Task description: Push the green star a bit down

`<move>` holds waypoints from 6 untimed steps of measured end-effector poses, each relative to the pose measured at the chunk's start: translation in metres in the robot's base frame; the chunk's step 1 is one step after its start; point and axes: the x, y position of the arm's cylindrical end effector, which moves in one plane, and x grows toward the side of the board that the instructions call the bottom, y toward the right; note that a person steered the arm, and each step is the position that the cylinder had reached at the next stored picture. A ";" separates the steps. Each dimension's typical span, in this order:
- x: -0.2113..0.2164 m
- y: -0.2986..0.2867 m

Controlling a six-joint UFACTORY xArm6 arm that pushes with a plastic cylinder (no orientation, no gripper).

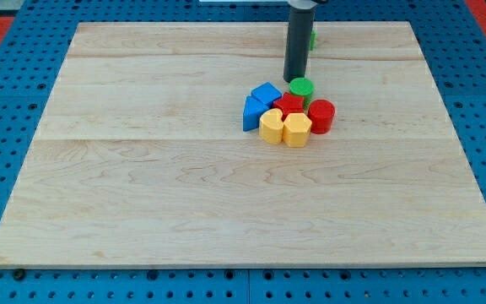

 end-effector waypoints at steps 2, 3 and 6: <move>0.005 0.005; -0.031 0.064; -0.112 0.087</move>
